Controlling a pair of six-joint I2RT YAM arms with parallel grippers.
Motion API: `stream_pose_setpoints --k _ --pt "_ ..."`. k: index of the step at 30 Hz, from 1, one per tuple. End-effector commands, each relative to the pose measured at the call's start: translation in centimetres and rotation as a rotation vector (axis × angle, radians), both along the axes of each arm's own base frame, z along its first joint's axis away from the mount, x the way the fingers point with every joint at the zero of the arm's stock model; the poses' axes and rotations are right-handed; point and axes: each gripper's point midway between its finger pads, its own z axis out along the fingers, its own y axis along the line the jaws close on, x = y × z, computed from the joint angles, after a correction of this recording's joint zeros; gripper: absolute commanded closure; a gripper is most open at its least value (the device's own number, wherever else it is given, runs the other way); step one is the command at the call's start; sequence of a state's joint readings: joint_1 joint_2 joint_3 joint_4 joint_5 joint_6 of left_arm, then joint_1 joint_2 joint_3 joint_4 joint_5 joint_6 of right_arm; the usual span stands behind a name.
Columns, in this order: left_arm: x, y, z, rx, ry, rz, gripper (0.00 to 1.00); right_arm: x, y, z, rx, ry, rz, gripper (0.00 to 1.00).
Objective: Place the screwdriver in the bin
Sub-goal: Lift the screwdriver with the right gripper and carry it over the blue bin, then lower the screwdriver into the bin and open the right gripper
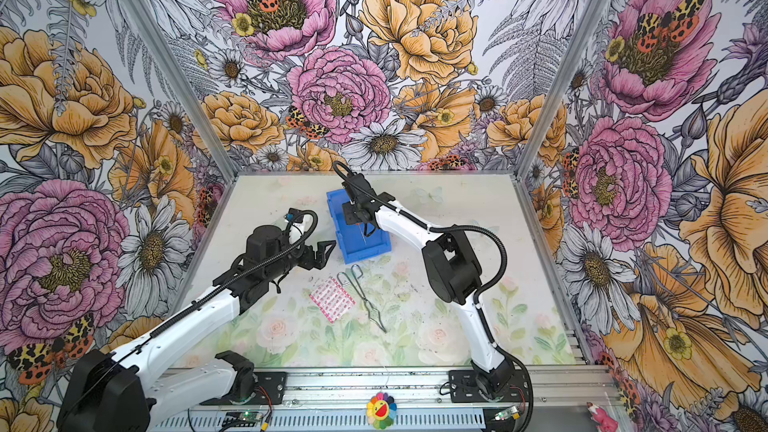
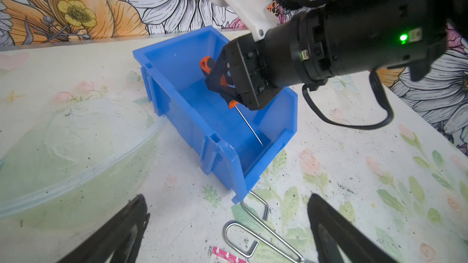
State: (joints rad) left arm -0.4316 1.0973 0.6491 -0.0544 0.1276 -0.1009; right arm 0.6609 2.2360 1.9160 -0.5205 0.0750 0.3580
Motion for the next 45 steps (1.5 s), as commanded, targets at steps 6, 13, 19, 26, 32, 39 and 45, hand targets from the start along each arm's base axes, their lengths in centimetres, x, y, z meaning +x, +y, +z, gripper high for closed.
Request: stream_pose_setpoints --k 6,13,19,26,32,39,45 --pt "0.7 -0.5 1.0 -0.030 -0.041 -0.027 0.01 0.5 1.0 -1.3 0.007 0.012 0.016 0.84" --pt "0.7 -0.2 0.3 -0.018 -0.025 -0.016 0.01 0.6 1.0 0.5 0.006 -0.026 0.040 0.64" --pt "0.7 0.3 0.4 -0.005 -0.027 0.010 0.01 0.6 0.5 3.3 0.012 -0.076 0.023 0.48" --pt "0.4 0.6 0.7 0.013 -0.030 0.007 0.01 0.5 0.2 7.1 0.015 -0.153 0.037 0.30" --pt "-0.3 1.4 0.9 0.019 -0.031 0.038 0.01 -0.1 -0.7 10.5 0.010 -0.219 0.044 0.21" --pt "-1.6 3.8 1.4 0.039 -0.020 0.133 0.01 -2.5 -2.8 13.6 -0.003 -0.264 0.059 0.15" --pt "-3.6 6.3 1.4 0.040 0.019 0.243 0.01 -5.7 -5.3 14.2 0.002 -0.265 0.062 0.10"
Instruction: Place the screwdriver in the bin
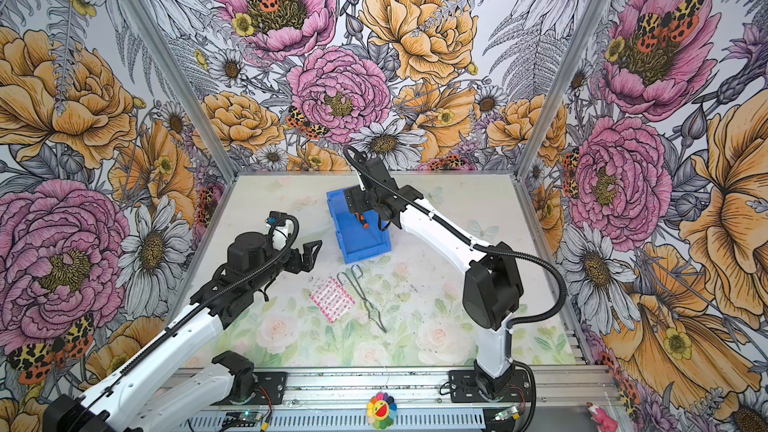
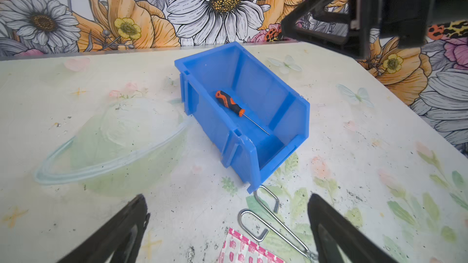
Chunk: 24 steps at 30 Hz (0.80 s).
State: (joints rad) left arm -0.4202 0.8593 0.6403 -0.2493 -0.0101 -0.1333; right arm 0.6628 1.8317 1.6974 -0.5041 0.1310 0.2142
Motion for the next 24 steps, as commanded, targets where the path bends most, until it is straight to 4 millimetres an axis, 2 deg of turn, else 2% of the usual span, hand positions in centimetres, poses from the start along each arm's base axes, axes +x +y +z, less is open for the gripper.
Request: stream_pose_setpoints --k 1,6,9,11,12,18,22,24 --pt "-1.4 2.4 -1.5 0.017 0.069 0.104 0.01 -1.9 -1.2 1.3 0.006 -0.034 0.006 0.10" --pt "-3.1 4.4 -1.5 0.039 0.089 0.176 0.01 -4.8 -4.4 1.0 0.002 -0.071 -0.013 0.09" --pt "-3.3 5.3 -1.2 0.055 0.065 0.212 0.01 -6.4 -7.1 0.9 -0.034 -0.093 -0.051 0.08" --pt "-2.7 6.6 -1.2 0.082 0.032 0.272 0.01 -7.5 -9.1 0.9 -0.048 -0.109 -0.086 0.08" --pt "-2.4 6.8 -1.3 0.090 0.022 0.283 0.01 -8.1 -10.3 0.9 -0.054 -0.118 -0.115 0.01" --pt "0.4 8.3 -2.0 0.024 0.000 0.312 0.01 -12.3 -17.4 2.1 0.004 -0.190 -0.321 0.01" --pt "1.2 10.1 -3.2 -0.004 -0.011 0.374 0.01 -14.2 -22.1 0.2 -0.003 -0.215 -0.481 0.01" --pt "1.5 10.6 -3.1 0.012 -0.043 0.378 0.01 -15.0 -24.2 -1.1 -0.019 -0.226 -0.566 0.00"
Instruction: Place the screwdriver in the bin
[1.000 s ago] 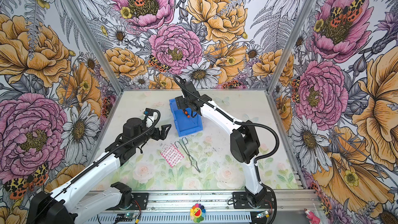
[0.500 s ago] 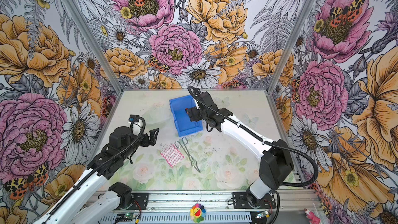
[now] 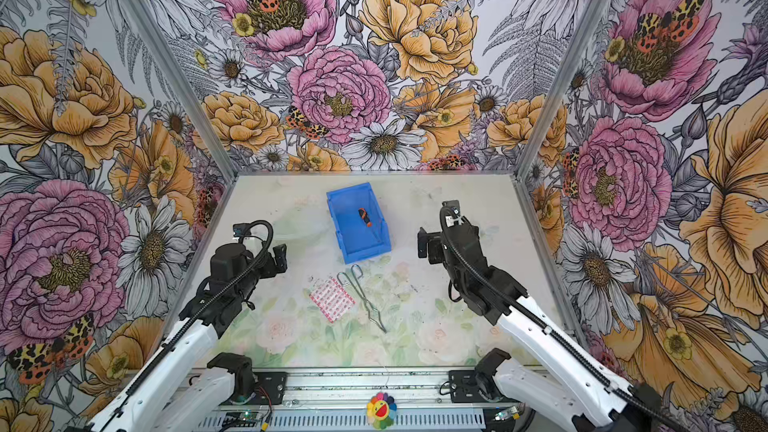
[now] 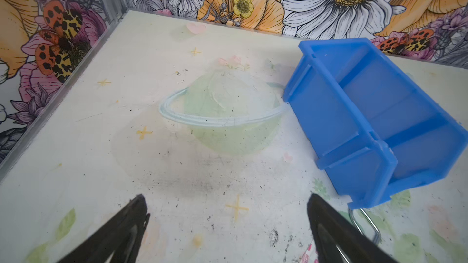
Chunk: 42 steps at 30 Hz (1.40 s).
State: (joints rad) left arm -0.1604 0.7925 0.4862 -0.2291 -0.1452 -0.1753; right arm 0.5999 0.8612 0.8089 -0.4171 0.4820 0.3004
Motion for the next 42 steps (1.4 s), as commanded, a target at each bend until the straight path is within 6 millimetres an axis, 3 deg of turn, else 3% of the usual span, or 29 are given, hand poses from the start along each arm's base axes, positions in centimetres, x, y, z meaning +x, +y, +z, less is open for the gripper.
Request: stream_pose_setpoints --k 1,4,7,12,17,23,27,36,42 --pt "1.0 0.2 2.2 0.031 -0.130 -0.011 0.01 -0.9 -4.2 -2.7 -0.016 0.001 -0.207 0.01" --pt "0.8 1.3 3.1 0.145 -0.226 0.040 0.01 -1.6 -5.9 -4.7 0.033 0.016 -0.284 0.00" --pt "0.2 2.6 2.7 0.173 -0.279 0.104 0.01 -2.2 -7.3 -5.5 0.044 -0.016 -0.335 0.01" --pt "0.1 4.0 2.2 0.177 -0.267 0.170 0.01 -2.0 -8.0 -5.7 -0.127 -0.098 -0.267 0.00" --pt "0.5 5.9 0.8 0.151 -0.261 0.292 0.01 -1.3 -9.7 -8.5 -0.160 -0.096 -0.284 0.00" --pt "2.5 5.8 -1.5 0.180 -0.224 0.271 0.01 -0.1 -10.9 -10.6 -0.116 -0.112 -0.282 0.01" --pt "4.0 6.0 -1.4 0.181 -0.242 0.260 0.01 1.2 -11.6 -12.1 -0.119 -0.080 -0.266 0.01" --pt "8.5 6.1 -2.0 0.176 -0.221 0.242 0.01 4.9 -12.1 -13.2 -0.126 -0.013 -0.244 0.00" --pt "9.4 5.7 -1.9 0.190 -0.240 0.210 0.01 6.3 -11.5 -13.3 -0.094 -0.016 -0.214 0.00"
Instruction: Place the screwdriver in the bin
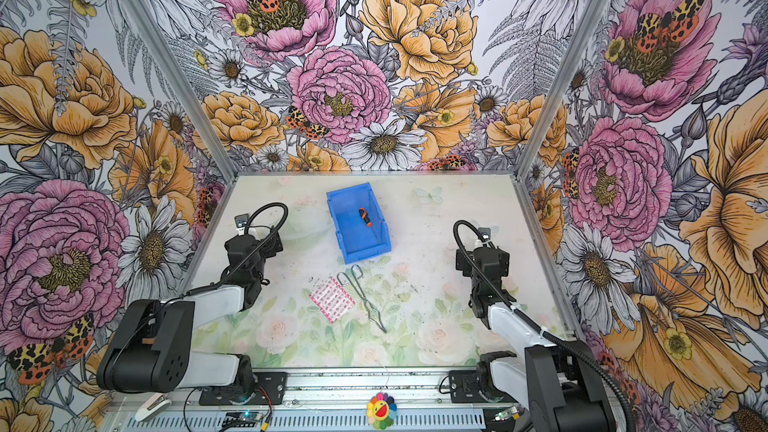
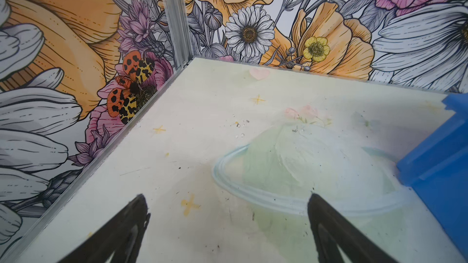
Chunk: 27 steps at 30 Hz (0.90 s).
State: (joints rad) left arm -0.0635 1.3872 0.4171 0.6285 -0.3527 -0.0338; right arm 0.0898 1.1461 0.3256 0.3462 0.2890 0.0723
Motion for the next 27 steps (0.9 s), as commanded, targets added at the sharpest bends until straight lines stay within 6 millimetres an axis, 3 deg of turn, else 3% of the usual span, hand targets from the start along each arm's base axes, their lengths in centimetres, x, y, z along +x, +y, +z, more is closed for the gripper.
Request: stream_pose_setpoints --k 1,6,15,17,21,27 --pt "0.9 -0.1 1.5 0.013 -0.058 -0.032 0.01 1.8 0.5 1.9 0.022 -0.072 0.025 0.00" --pt "1.8 0.6 0.1 -0.012 -0.066 -0.026 0.01 3.2 0.1 2.3 0.009 -0.108 0.021 0.00" --pt "1.7 -0.2 -0.5 -0.019 -0.071 -0.093 0.01 6.1 0.6 2.5 0.051 -0.149 0.097 0.00" --pt "1.8 -1.2 -0.8 -0.018 -0.067 -0.153 0.01 6.2 0.6 1.8 0.054 -0.178 0.103 0.01" --pt "1.9 -1.2 -0.9 -0.020 -0.063 -0.158 0.01 6.7 0.2 0.5 0.081 -0.166 0.102 0.00" --pt "1.9 -1.2 -0.8 -0.019 -0.064 -0.159 0.01 6.6 -0.1 0.4 0.083 -0.180 0.090 0.00"
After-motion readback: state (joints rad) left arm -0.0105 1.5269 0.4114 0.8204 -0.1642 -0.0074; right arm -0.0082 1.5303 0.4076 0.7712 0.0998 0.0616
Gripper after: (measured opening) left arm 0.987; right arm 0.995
